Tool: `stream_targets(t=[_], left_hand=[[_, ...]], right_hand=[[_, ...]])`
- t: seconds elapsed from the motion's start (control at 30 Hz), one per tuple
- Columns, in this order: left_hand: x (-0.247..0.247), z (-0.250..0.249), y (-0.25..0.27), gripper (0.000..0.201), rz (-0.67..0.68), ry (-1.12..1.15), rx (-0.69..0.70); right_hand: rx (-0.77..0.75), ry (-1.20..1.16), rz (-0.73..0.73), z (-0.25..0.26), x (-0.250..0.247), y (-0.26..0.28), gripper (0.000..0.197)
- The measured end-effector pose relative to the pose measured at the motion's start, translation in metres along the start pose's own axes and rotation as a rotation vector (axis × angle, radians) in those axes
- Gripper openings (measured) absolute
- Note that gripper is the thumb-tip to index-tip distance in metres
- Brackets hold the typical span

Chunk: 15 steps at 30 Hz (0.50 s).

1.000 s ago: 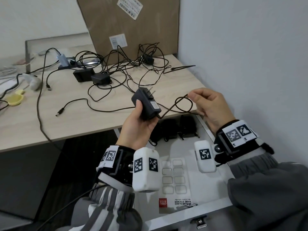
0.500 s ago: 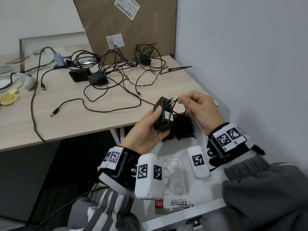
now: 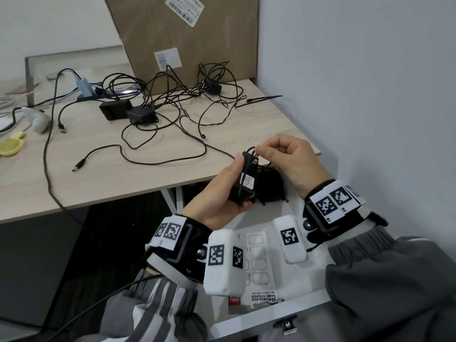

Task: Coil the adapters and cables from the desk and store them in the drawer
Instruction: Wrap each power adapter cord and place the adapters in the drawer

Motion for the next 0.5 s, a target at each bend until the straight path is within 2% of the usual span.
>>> stream_targets(t=[0.07,0.27,0.5], left_hand=[[-0.0029,0.0029,-0.0015,0.03,-0.01,-0.022,0.008],[-0.0085,0.0061,-0.0056,0.032,-0.13,0.025,0.012],[-0.0077,0.0038,-0.0043,0.006,-0.163,0.043,0.048]], right_hand=[[-0.002,-0.003,0.012,0.0005,0.0003,0.0009,0.011],[-0.01,0.004,0.003,0.0008,0.0014,0.0014,0.013],[-0.007,0.019,0.039,0.0009,0.0025,0.0024,0.023]])
Point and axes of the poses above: each hand's wrist, its own y-axis away from the middle knuckle, its own x-axis out of the palm, z = x × y, the point moved 1 cm from there along -y, towards the middle knuckle, and after that the axes turned 7 degrees about -y, right-handed, at the moved point
